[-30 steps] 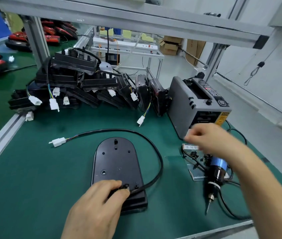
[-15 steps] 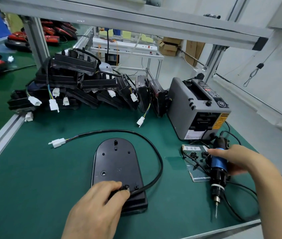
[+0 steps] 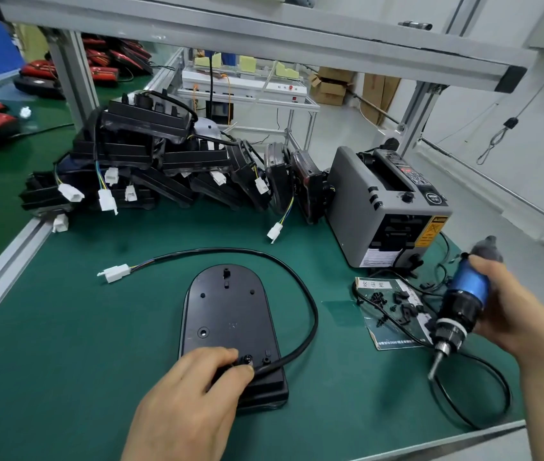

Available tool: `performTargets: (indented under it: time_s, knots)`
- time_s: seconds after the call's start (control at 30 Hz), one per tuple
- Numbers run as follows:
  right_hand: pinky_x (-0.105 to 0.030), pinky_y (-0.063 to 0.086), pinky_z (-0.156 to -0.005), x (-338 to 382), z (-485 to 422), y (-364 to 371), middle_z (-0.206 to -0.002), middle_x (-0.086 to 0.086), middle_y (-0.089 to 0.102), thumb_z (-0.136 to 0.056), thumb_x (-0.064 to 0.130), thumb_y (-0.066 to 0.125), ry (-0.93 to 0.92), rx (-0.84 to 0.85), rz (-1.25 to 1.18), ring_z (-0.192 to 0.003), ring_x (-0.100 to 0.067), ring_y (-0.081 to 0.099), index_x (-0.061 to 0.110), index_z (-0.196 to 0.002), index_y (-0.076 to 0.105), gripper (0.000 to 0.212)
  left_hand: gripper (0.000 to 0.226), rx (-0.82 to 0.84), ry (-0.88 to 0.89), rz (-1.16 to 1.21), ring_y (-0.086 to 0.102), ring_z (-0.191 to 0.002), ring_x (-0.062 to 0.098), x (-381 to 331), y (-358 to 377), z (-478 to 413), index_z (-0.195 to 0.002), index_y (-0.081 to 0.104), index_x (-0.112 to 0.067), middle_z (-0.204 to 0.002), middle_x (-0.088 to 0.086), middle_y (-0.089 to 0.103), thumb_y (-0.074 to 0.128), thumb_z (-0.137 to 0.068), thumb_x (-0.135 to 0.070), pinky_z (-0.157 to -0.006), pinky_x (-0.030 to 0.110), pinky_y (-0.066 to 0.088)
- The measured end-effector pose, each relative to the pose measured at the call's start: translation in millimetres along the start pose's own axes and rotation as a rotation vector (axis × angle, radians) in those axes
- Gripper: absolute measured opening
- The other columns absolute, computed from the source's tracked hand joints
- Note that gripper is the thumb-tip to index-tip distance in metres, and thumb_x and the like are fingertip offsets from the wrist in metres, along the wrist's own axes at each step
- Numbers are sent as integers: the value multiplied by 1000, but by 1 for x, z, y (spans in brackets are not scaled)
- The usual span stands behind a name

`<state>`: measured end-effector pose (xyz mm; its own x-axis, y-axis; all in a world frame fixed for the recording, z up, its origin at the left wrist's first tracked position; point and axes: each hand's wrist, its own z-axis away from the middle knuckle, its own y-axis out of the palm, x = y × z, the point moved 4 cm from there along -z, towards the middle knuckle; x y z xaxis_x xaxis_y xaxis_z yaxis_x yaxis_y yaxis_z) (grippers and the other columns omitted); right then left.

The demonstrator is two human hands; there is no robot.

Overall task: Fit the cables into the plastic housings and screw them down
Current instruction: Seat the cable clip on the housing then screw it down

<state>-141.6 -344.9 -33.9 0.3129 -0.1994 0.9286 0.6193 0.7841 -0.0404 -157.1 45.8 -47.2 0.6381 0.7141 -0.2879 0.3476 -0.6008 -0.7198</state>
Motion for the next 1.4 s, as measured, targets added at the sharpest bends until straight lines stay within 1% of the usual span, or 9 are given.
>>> performTargets:
  time_s: [0.1,0.27,0.37,0.53,0.67,0.83,0.97,1.17,1.4]
  knots:
    - [-28,49,-62,2,8,10,-66,3,58,-85,41,58,-86,5,-349,-54,-12,58,22,-91,52,21,28,-12,2,-6,51,-85,12,0,1,0,-77,75,-25,-85,-6,70,49,-77,-16,-41,26,47]
    - [-19,41,-48,-1,10,32,-65,0,47,-77,50,57,-48,54,-598,-47,-12,43,13,-85,50,38,28,-31,9,-4,51,-84,11,-1,0,0,-75,75,-24,-83,-4,70,49,-78,-16,-43,22,47]
    - [-30,52,-62,-1,8,39,-68,-1,50,-74,45,64,-51,-16,-783,-54,-15,53,12,-88,47,40,27,-35,9,-2,52,-84,11,0,1,0,-75,75,-24,-84,-4,70,50,-77,-15,-45,22,48]
    - [-56,53,-79,3,15,52,-102,-15,64,-86,32,57,-132,21,-929,-93,-34,69,13,-106,46,30,25,-35,22,4,53,-85,11,2,3,2,-77,75,-22,-85,-4,70,51,-78,-16,-46,21,48]
    - [-43,58,-73,6,20,55,-98,-11,73,-88,28,56,-173,46,-953,-91,-21,71,7,-103,48,27,23,-38,21,7,53,-85,10,3,4,3,-78,75,-23,-85,-4,69,53,-79,-16,-48,20,46]
    - [-24,54,-66,21,37,72,-81,0,65,-77,23,61,-259,140,-924,-59,-8,56,12,-88,51,18,23,-29,19,5,54,-86,10,3,3,3,-79,74,-24,-86,-5,69,52,-79,-16,-48,21,47]
    - [-25,53,-66,33,62,103,-81,0,65,-87,26,54,-346,212,-915,-59,-9,54,14,-85,54,13,24,-25,14,7,54,-85,10,2,2,3,-79,75,-23,-86,-4,69,52,-79,-16,-47,22,49]
    - [-26,51,-61,43,104,165,-86,-4,69,-85,21,58,-470,376,-813,-57,-10,56,11,-108,49,26,25,-17,5,-3,54,-86,11,2,0,3,-80,75,-23,-86,-4,69,52,-79,-15,-47,23,50]
    - [-28,48,-56,44,126,209,-81,-5,65,-76,20,63,-532,516,-651,-52,-13,53,13,-96,54,24,23,-8,17,-28,55,-86,11,3,2,4,-81,74,-24,-88,-5,67,53,-80,-16,-56,18,42]
